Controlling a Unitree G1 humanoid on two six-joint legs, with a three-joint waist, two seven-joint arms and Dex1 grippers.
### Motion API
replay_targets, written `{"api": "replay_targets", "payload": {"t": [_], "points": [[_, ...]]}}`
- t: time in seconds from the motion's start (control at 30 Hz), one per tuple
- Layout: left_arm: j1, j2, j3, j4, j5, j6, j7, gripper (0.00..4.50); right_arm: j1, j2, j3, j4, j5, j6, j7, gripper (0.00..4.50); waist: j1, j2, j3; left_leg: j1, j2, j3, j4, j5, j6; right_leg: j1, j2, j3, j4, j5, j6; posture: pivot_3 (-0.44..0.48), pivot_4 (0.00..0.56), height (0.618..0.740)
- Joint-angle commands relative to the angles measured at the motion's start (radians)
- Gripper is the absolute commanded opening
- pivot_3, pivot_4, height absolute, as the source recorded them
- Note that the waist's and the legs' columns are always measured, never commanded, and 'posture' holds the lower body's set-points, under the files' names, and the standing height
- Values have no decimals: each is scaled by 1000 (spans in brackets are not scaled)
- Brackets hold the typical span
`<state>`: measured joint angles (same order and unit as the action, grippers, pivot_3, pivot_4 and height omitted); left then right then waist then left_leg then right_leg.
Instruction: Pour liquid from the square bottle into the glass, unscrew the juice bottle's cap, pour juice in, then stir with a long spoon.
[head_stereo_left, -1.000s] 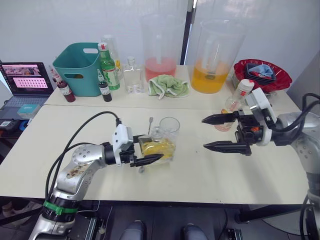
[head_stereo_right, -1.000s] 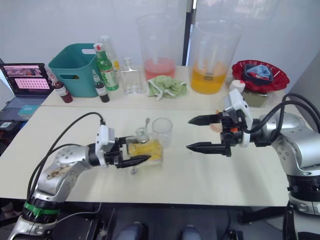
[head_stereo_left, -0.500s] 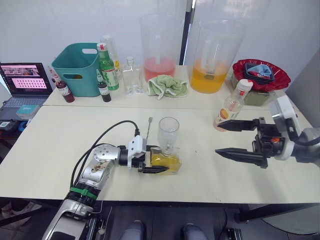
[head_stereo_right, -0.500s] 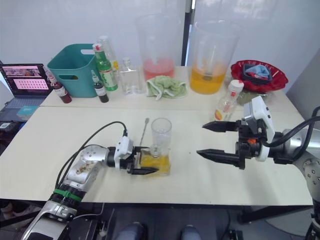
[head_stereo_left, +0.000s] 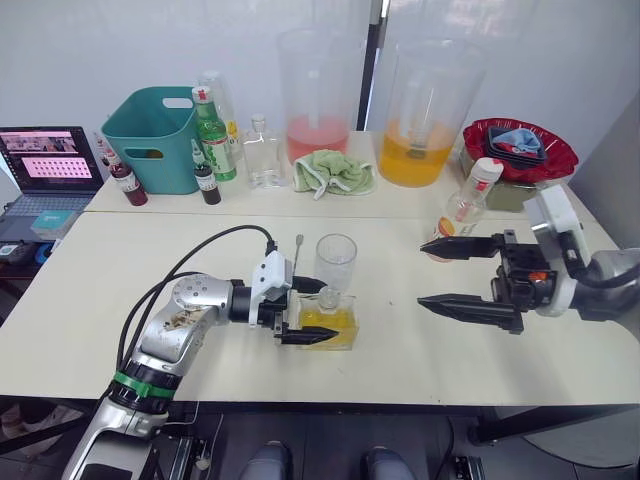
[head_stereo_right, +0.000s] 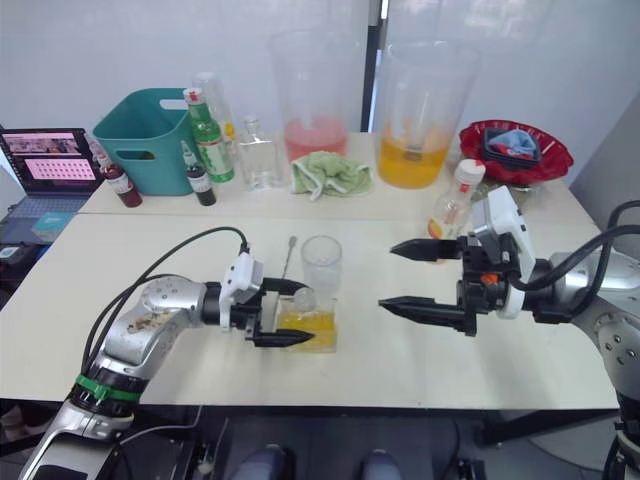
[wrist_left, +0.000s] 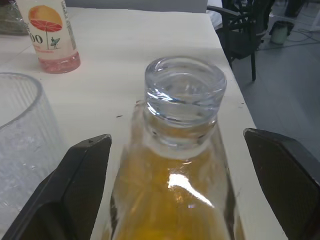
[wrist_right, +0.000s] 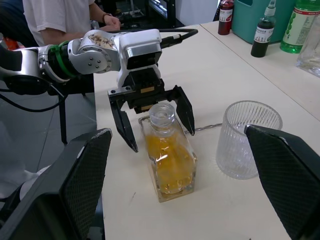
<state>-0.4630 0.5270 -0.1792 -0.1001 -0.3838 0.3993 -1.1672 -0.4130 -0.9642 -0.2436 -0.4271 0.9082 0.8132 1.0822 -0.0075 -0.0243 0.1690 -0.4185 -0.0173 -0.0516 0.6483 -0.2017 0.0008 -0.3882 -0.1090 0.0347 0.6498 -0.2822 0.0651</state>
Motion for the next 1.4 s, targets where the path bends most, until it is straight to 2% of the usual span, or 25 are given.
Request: {"api": "replay_targets", "payload": {"t": [0.03, 0.23, 0.47, 0.67, 0.87, 1.17, 1.2, 1.4], "points": [[-3, 3, -9, -29, 34, -13, 40, 4478, -51, 16, 28, 14, -21, -32, -7, 4500, -1, 0, 0, 0, 0, 0, 0, 0, 0, 0, 0, 0, 0, 0, 0, 0, 150, 740], [-4, -10, -34, 11, 74, -83, 38, 4478, -92, 59, 87, 21, -62, -53, -20, 4500, 1, 0, 0, 0, 0, 0, 0, 0, 0, 0, 0, 0, 0, 0, 0, 0, 150, 740], [-6, -26, -40, 16, 62, -101, 22, 4478, -125, 135, 174, -4, -101, -53, -69, 4500, -3, 0, 0, 0, 0, 0, 0, 0, 0, 0, 0, 0, 0, 0, 0, 0, 150, 740], [-2, -18, -44, 32, 73, -121, 3, 2785, -169, 201, 294, -13, -236, -102, -135, 4500, -4, 0, 0, 0, 0, 0, 0, 0, 0, -1, 0, 0, 1, 0, 0, 0, 150, 740], [6, -14, -48, 39, 82, -129, 5, 2789, -185, 273, 402, -19, -335, -154, -150, 4500, -4, 0, 0, 0, 0, 0, 0, 0, 0, -1, 0, 0, 2, 0, 0, 0, 150, 740], [-2, -2, -46, 40, 82, -129, -2, 2789, -190, 352, 464, 12, -404, -184, -161, 4500, -6, 0, 0, 1, -1, -1, 1, 0, 0, -2, 0, 0, 6, 0, 0, 0, 150, 740], [-3, -1, -47, 39, 82, -128, -3, 2789, -191, 362, 472, 17, -412, -189, -163, 3984, -6, 0, 0, 1, -1, -1, 1, 0, 0, -2, 0, 0, 6, 0, 0, 0, 150, 740], [-14, 0, -46, 51, 80, -126, -7, 2789, -194, 386, 496, 40, -454, -192, -166, 2034, -7, 0, 0, 2, -1, -1, 1, 0, 0, -2, 0, 1, 7, 0, 0, 0, 150, 740]]}}
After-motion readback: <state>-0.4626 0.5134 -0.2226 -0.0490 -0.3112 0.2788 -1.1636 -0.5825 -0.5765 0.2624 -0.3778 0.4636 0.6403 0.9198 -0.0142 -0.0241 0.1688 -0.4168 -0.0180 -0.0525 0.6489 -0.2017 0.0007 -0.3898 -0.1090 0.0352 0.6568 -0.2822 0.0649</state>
